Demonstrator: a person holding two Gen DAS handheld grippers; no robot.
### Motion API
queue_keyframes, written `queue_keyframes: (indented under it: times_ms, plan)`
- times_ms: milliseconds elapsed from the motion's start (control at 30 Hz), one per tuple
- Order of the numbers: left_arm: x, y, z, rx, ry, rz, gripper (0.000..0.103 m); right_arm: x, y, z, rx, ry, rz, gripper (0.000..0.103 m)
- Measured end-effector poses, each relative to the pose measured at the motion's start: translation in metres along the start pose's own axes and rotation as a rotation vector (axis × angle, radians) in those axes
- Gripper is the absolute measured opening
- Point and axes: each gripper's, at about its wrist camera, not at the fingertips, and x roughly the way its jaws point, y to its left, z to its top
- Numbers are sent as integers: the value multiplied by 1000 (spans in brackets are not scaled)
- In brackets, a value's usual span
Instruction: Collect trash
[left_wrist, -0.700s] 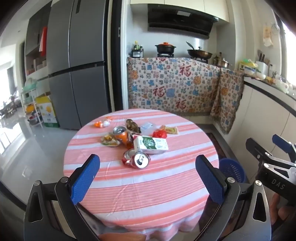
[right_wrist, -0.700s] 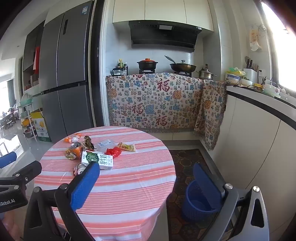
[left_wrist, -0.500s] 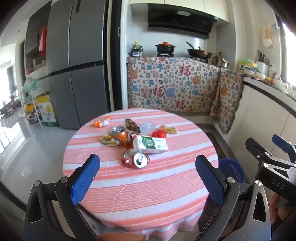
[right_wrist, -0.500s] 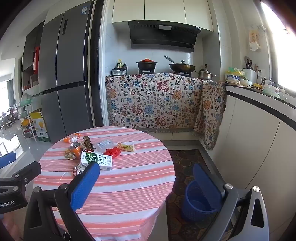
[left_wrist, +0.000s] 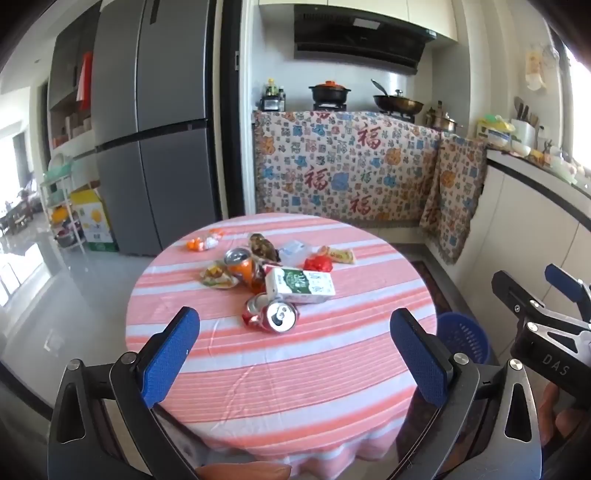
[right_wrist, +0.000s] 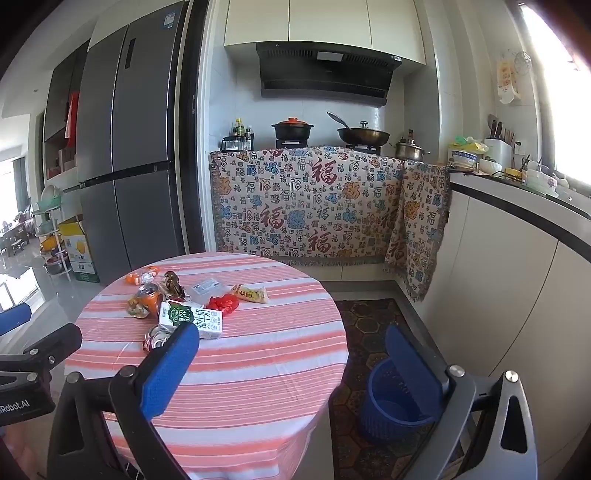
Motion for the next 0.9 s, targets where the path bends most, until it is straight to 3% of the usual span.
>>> queue_keyframes:
  times_ms: [900]
  plan:
    - [4,1,0,-2,9,5,103,1,-3,3,7,-1,-11,103]
